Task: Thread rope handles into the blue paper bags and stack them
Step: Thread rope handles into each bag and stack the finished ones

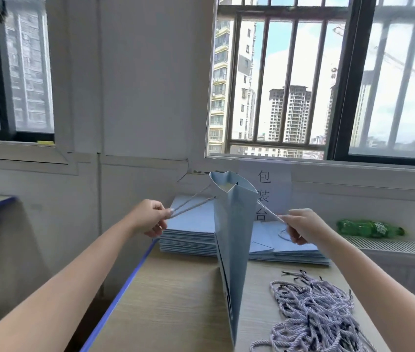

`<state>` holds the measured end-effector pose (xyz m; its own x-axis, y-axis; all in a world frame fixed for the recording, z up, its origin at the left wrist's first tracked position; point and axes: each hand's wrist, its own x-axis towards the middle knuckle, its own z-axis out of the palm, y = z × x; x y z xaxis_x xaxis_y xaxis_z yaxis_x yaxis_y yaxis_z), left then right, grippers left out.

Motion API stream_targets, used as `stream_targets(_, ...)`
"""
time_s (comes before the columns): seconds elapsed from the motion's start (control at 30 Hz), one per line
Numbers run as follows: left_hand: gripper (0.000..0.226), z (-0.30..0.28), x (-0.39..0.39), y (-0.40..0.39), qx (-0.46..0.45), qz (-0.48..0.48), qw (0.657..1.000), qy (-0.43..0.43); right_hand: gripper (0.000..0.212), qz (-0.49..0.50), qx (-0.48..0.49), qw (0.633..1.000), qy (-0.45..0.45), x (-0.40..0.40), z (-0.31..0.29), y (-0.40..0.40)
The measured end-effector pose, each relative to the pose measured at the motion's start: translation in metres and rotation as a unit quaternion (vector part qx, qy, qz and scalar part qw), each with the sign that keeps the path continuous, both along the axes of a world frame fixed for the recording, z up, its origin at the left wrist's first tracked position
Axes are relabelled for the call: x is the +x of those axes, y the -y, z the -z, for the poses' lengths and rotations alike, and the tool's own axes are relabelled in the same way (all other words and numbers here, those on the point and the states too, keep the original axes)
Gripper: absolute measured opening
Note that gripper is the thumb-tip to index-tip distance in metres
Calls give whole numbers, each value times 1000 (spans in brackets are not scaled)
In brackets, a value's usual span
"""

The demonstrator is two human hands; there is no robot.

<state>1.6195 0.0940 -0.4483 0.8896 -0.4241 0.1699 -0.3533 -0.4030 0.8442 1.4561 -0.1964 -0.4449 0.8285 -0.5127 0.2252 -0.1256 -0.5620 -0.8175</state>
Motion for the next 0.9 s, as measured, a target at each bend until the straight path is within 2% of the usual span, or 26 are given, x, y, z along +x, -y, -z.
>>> stream_targets(0.1,29,12,0,5,66,52,995,-54,34,-76,30,993,-84,0,12,-8)
stream_targets(0.17,29,16,-1,11,54,59,995,-61,38,-98,39,988,-109,1,17,-14)
stream_targets(0.27,28,13,-7,18,40,66,996,-44,38,-102,-11,986,-130,2,16,-20)
stream_targets(0.33,21,10,-12,23,36,57,998,4,33,-101,-36,987,-123,4,12,-22)
stream_targets(0.4,15,5,-18,29,8,34,995,92,26,-94,-86,987,-98,3,6,-24)
stream_targets(0.47,13,-4,-33,36,-70,53,986,145,22,-93,-113,989,-32,1,-4,-27)
stream_targets(0.5,13,-9,-43,40,-113,85,979,149,23,-104,-94,990,10,-2,-10,-31)
stream_targets(0.57,13,-17,-64,47,-158,156,963,151,33,-166,2,982,84,-10,-21,-39)
stream_targets(0.63,11,-22,-82,56,-158,217,950,157,52,-242,87,958,126,-19,-29,-49)
stream_targets(0.73,10,-23,-95,66,-162,261,939,152,85,-278,76,951,109,-26,-34,-60)
stream_targets(0.8,12,-20,-95,70,-165,264,938,152,92,-259,26,963,77,-29,-34,-64)
stream_targets(0.83,14,-18,-95,70,-164,270,937,150,85,-248,-9,966,66,-30,-33,-65)
stream_targets(0.9,18,-15,-93,70,-166,280,935,141,49,-215,-74,971,79,-29,-30,-68)
